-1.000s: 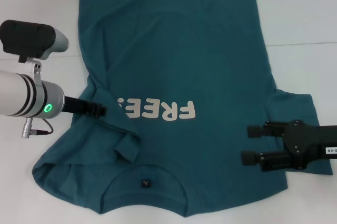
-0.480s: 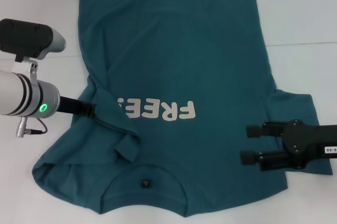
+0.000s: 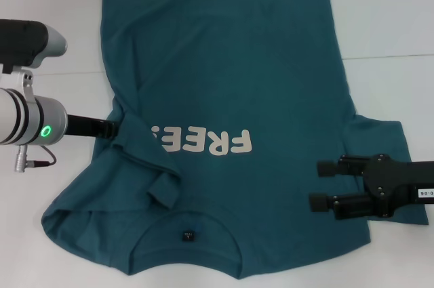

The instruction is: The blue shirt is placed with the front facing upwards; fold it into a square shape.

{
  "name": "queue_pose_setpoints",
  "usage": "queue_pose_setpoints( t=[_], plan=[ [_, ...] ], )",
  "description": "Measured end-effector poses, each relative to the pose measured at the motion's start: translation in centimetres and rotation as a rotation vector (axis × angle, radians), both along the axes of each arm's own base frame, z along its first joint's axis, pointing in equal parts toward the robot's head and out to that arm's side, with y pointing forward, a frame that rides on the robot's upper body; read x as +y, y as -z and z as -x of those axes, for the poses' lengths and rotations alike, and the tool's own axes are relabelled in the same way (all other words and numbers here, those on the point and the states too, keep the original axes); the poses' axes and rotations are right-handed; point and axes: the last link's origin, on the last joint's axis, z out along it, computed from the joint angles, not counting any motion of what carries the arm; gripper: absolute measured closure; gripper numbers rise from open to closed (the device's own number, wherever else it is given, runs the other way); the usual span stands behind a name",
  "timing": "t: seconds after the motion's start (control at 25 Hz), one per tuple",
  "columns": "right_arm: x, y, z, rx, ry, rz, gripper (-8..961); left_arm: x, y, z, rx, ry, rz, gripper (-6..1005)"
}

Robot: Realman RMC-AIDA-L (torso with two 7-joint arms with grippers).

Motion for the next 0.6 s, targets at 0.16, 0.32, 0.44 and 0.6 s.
queue_pose_setpoints(
  t=[0.16, 0.32, 0.44, 0.6],
  plan=[
    [0.0, 0.0, 0.0, 0.001, 0.001, -0.001, 60, -0.1, 0.5, 0.4, -0.013, -0.024, 0.011, 821],
    [0.0, 0.0, 0.0, 0.001, -0.001, 0.002, 61, -0.3, 0.9, 0.6, -0.014, -0.033, 0.027, 686],
    [0.0, 0.0, 0.0, 0.0, -0.001, 0.002, 61, -0.3, 1.3, 0.7, -0.013, -0.034, 0.034, 580],
    [-0.1, 0.1, 0.0, -0.001, 0.001, 0.004, 62, -0.3, 2.0, 0.7, -0.009, -0.036, 0.049, 477]
  ],
)
